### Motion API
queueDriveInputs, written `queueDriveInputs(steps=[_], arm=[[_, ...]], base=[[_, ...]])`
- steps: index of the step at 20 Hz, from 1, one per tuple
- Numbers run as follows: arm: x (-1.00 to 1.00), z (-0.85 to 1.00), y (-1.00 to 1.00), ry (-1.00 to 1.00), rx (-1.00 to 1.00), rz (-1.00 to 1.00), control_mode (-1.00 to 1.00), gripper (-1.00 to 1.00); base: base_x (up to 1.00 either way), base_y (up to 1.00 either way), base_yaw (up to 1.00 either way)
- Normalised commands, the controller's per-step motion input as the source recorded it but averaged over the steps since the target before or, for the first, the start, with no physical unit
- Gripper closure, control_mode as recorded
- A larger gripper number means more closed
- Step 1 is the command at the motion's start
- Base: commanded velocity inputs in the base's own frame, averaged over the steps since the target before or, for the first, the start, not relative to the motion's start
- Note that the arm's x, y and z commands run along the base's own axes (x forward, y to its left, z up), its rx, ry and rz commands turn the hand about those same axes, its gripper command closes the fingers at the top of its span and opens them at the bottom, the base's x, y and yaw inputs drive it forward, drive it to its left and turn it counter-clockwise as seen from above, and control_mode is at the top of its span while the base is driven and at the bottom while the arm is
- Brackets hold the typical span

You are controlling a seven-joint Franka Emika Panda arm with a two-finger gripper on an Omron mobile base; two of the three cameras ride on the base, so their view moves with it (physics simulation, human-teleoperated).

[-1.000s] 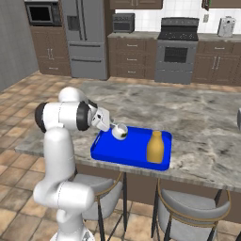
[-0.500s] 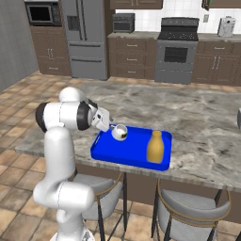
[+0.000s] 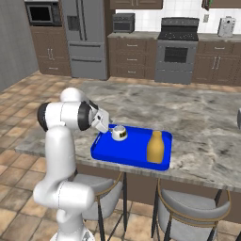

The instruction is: There is a tray on the dining counter. Grab the cup, mug, and pitcher and place them on the tray. The pitcher may be placed next to the tray if it cannot fit the tray.

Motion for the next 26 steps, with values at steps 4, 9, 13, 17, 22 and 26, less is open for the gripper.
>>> queueDriveInputs(steps=[4,9,13,17,22,26], arm=[[0.11,-0.1,0.04,0.0,0.06,0.0,-1.0,-1.0],[0.02,0.04,0.05,0.0,0.08,0.0,-1.0,-1.0],[-0.15,0.17,0.15,0.0,0.09,0.0,-1.0,-1.0],[-0.22,0.25,0.06,0.0,0.04,0.0,-1.0,-1.0],[-0.35,0.25,-0.03,0.0,0.01,0.03,-1.0,-1.0],[-0.55,0.2,-0.22,-0.05,0.0,0.32,-1.0,-1.0]], base=[[0.0,0.0,0.0],[0.0,0.0,0.0],[0.0,0.0,0.0],[0.0,0.0,0.0],[0.0,0.0,0.0],[0.0,0.0,0.0]])
